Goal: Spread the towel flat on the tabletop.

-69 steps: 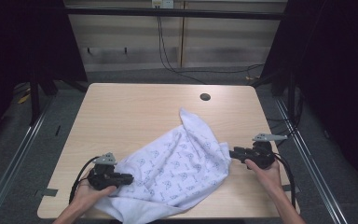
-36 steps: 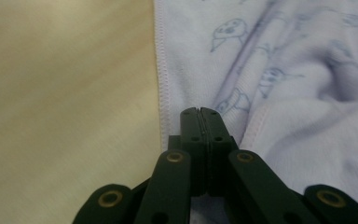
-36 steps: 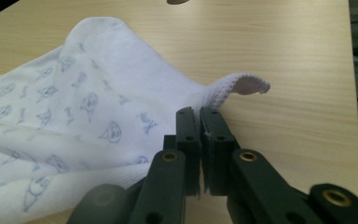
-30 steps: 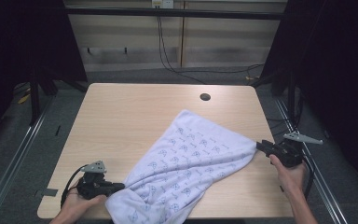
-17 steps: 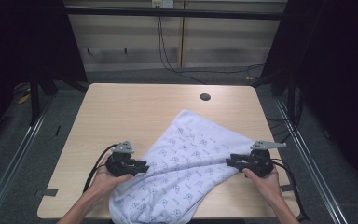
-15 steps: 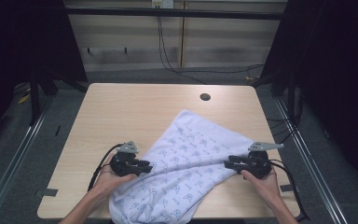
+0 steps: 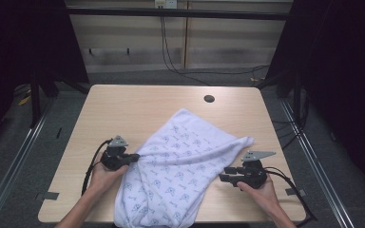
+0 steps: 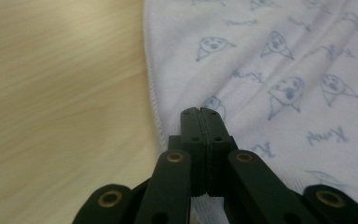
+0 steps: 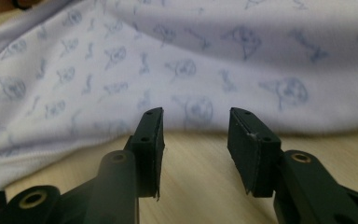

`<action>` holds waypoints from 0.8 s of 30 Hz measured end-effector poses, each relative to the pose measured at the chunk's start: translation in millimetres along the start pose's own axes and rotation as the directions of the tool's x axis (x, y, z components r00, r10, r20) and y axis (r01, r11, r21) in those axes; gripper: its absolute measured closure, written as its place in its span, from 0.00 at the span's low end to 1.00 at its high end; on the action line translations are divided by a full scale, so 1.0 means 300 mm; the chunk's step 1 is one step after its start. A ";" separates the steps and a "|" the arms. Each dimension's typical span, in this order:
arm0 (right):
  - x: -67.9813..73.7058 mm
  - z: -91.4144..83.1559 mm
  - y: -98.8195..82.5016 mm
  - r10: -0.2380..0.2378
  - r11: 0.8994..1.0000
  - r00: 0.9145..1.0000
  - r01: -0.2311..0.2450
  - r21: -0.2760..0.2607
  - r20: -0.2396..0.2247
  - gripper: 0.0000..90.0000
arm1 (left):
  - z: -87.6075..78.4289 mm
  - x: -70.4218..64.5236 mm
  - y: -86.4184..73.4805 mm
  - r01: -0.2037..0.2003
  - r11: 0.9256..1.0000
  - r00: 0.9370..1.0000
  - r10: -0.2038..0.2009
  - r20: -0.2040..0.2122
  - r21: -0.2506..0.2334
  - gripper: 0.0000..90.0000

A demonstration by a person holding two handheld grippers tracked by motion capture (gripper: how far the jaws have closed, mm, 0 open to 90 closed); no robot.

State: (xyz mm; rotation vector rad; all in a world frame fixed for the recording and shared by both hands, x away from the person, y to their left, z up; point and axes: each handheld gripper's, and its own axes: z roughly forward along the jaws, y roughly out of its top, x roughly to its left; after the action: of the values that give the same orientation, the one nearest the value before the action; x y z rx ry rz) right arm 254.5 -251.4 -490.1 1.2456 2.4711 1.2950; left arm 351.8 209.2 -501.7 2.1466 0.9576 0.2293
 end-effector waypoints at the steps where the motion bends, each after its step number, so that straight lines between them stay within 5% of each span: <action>1: 0.013 0.003 0.006 -0.016 1.000 1.000 0.016 -0.007 0.004 0.63 | -0.004 0.019 -0.007 0.035 0.999 0.999 -0.035 0.013 -0.013 1.00; 6: 0.061 -0.009 0.016 -0.052 0.995 0.998 0.050 -0.081 -0.028 0.63 | -0.024 0.050 -0.023 0.041 0.999 0.999 -0.041 0.005 -0.023 0.99; 13: 0.162 0.084 0.019 -0.108 0.994 0.989 0.106 -0.022 -0.104 0.62 | -0.028 0.057 -0.025 0.052 0.998 0.999 -0.052 0.003 -0.020 0.99; 23: 0.159 0.181 0.033 -0.171 0.984 0.984 0.172 0.035 -0.050 0.62 | -0.048 0.080 -0.051 0.111 0.993 0.993 -0.109 0.044 -0.046 0.92; 24: 0.163 0.181 0.031 -0.182 0.983 0.983 0.183 0.033 -0.033 0.65 | -0.053 0.065 -0.052 0.077 0.996 0.996 -0.076 0.040 -0.045 0.87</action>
State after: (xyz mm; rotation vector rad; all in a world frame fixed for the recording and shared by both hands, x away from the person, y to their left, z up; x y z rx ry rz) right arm 250.3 -179.3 -504.7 0.9851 2.5690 1.2375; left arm 349.8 238.5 -504.4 2.0604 1.0008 0.1710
